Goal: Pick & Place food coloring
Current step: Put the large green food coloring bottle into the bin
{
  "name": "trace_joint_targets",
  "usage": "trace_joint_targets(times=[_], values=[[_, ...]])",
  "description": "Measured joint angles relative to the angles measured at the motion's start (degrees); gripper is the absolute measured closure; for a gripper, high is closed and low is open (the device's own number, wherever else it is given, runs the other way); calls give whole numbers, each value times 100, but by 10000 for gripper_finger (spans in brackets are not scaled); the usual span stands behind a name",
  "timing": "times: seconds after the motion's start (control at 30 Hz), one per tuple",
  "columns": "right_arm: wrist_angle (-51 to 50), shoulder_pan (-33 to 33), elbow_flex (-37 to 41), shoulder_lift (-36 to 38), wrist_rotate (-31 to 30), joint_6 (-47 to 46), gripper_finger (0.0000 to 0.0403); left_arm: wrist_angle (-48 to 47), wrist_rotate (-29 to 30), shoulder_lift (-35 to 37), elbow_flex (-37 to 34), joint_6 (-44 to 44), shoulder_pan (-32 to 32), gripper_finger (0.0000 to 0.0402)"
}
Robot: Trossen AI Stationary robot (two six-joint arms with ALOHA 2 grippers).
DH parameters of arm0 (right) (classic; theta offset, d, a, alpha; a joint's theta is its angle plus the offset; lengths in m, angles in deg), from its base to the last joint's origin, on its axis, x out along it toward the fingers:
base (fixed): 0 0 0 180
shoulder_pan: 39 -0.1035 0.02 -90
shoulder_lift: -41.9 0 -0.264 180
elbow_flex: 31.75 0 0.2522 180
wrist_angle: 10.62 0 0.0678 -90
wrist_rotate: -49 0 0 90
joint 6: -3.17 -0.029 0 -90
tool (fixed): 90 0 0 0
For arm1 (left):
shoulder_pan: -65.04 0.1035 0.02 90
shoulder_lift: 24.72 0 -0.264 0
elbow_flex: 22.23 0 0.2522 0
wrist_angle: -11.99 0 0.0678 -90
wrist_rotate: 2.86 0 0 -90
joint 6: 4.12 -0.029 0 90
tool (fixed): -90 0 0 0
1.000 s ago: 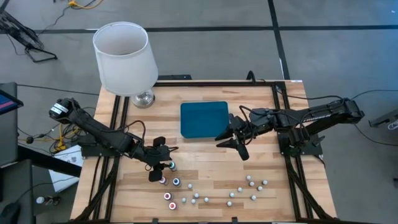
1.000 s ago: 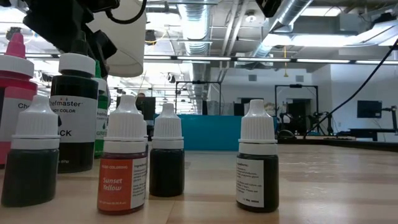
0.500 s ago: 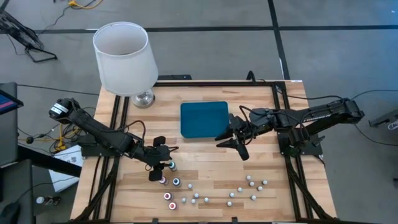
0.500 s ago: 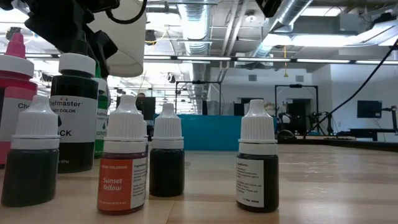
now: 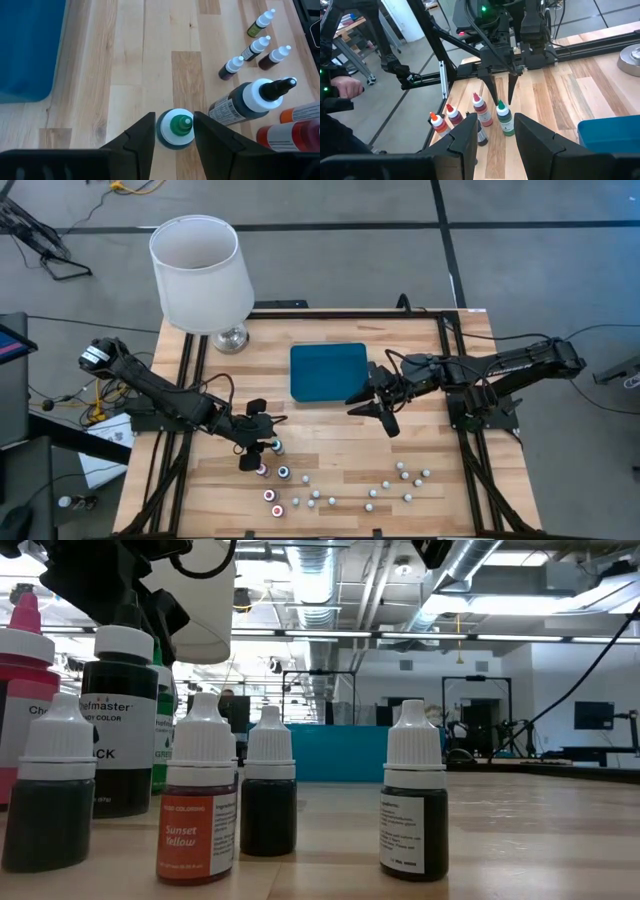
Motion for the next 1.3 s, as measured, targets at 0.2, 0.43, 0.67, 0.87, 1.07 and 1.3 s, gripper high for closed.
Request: trace_joint_targets(times=[0.2,0.43,0.67,0.87,1.07,1.3], values=[[0,0,0,0,0,2,285,39,-5,-137,-1,-46,0,276],[-2,1,0,2,-9,-1,285,316,-149,-345,-2,0,0,276],[-15,0,0,4,-9,-1,285,278,-184,-337,0,19,0,276],[-35,0,0,4,-8,-1,285,32,-115,-93,98,10,59,276],[-44,9,0,4,-7,-1,285,-271,-270,22,166,-79,188,276],[-76,7,0,4,-4,-3,285,-292,-507,-50,162,-94,195,276]])
